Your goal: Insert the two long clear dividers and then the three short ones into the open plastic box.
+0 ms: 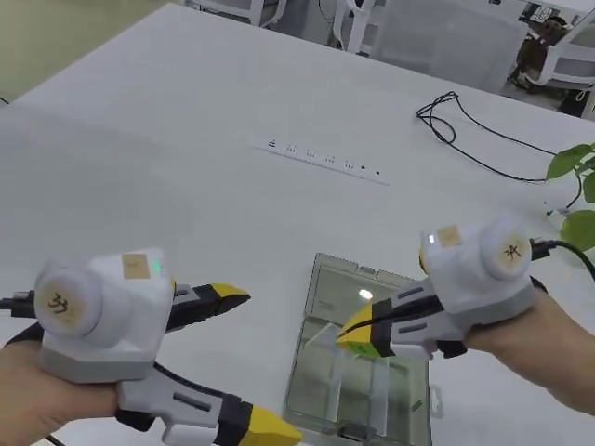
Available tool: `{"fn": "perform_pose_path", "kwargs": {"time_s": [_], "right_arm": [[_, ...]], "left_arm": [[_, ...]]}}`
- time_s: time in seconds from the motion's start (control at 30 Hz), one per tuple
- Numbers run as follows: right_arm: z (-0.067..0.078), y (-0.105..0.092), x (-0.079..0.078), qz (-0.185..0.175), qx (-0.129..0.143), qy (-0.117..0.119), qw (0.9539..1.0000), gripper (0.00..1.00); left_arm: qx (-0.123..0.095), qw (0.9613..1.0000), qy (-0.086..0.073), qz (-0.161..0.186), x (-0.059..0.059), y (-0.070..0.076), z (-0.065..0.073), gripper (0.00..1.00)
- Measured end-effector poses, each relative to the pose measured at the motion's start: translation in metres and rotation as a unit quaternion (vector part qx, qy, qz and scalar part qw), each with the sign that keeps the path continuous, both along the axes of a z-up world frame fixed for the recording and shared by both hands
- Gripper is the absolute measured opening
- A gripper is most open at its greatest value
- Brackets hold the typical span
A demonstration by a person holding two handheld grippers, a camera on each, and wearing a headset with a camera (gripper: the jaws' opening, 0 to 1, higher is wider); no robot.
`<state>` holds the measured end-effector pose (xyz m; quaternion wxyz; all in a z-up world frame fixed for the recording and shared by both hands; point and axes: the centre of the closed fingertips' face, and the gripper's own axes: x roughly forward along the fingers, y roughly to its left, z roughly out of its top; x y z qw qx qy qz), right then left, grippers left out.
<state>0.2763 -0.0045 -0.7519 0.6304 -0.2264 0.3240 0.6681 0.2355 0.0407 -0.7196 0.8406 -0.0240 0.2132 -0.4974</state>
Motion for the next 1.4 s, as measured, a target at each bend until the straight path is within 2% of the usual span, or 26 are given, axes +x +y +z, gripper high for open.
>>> {"fn": "perform_pose_path", "kwargs": {"time_s": [0.23, 0.37, 0.6, 0.9, 1.07, 1.4], "right_arm": [[-0.005, -0.001, 0.001, -0.001, -0.001, 0.0, 1.0, 0.02], [-0.009, -0.002, 0.0, 0.002, -0.002, -0.003, 1.0, 0.02], [-0.009, 0.002, -0.001, 0.009, 0.005, -0.014, 0.9999, 0.02], [-0.01, 0.006, -0.002, 0.007, 0.007, -0.015, 0.9998, 0.02], [-0.017, 0.009, -0.006, 0.015, -0.004, -0.029, 0.9994, 0.02], [-0.031, 0.013, -0.002, 0.001, -0.024, -0.02, 0.9995, 0.02]], "left_arm": [[-0.007, 1.0, 0.004, 0.001, 0.001, -0.002, 0.0, 0.97], [-0.004, 1.0, 0.002, -0.001, 0.0, -0.003, 0.0, 0.97], [-0.005, 1.0, 0.004, -0.001, 0.0, -0.004, -0.001, 0.97], [-0.008, 1.0, 0.004, -0.002, 0.002, -0.006, 0.0, 0.96], [-0.008, 1.0, 0.004, -0.003, 0.001, -0.006, -0.001, 0.96], [-0.007, 1.0, 0.006, -0.004, 0.001, -0.006, -0.002, 0.96]]}}
